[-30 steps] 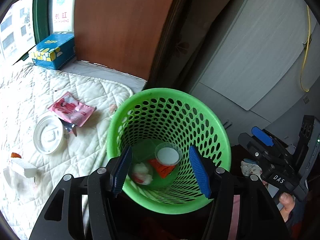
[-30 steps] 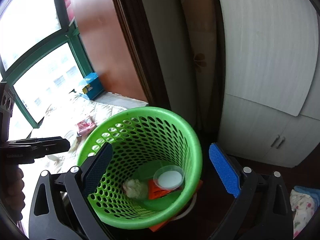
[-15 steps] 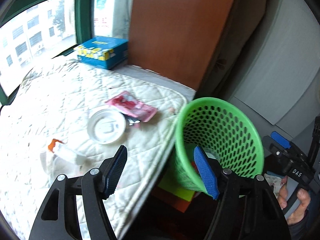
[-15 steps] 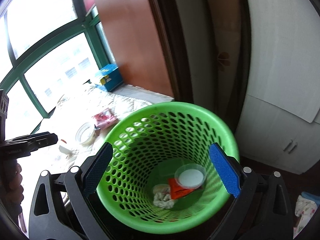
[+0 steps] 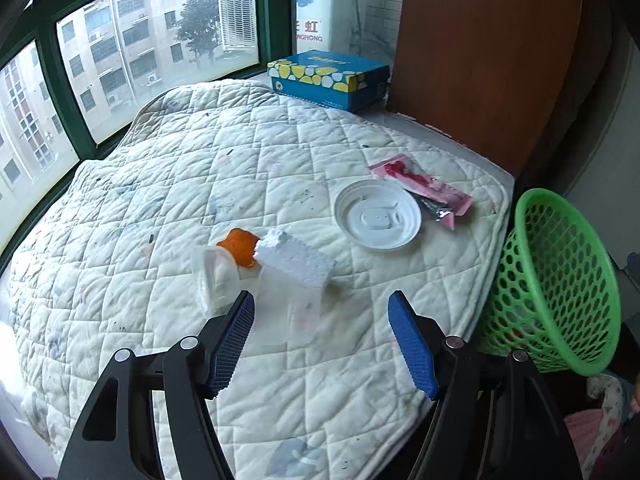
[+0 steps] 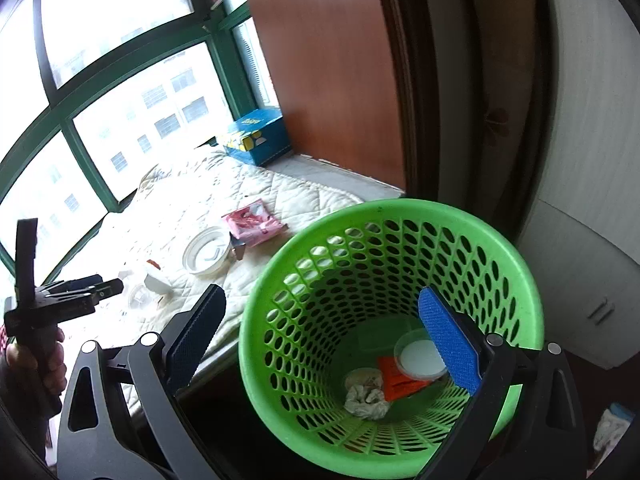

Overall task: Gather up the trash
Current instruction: 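Move the left gripper to the clear plastic cup and close on it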

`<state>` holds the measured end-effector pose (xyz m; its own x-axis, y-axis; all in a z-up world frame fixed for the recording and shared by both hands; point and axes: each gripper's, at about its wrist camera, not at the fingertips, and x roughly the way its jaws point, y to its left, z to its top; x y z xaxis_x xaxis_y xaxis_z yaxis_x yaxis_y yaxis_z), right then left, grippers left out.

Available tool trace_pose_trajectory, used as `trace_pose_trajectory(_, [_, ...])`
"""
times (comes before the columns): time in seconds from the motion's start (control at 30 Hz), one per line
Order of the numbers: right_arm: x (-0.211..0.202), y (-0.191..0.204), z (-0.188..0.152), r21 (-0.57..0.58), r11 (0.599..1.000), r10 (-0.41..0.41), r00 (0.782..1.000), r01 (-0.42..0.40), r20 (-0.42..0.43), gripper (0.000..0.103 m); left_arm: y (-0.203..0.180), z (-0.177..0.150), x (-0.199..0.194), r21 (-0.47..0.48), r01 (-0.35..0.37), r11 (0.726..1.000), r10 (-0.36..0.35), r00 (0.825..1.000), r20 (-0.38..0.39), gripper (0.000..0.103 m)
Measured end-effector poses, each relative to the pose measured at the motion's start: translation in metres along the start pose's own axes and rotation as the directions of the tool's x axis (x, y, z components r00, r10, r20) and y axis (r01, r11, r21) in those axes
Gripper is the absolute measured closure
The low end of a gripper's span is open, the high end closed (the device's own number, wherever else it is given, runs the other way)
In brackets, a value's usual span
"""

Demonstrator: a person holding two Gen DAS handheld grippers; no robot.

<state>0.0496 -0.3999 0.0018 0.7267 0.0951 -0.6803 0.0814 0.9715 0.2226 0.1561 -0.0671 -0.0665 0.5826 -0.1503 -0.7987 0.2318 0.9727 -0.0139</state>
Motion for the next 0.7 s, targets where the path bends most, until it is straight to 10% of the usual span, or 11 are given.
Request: trace_pose_trajectory(0.7, [0.024, 0.042, -0.001, -0.055, 0.997, 0.06, 0.997, -0.063, -0.044, 0.007, 0.02, -0.02, 0.063, -0.001, -0.088, 0.996, 0.087, 0.994, -0.071, 0.036])
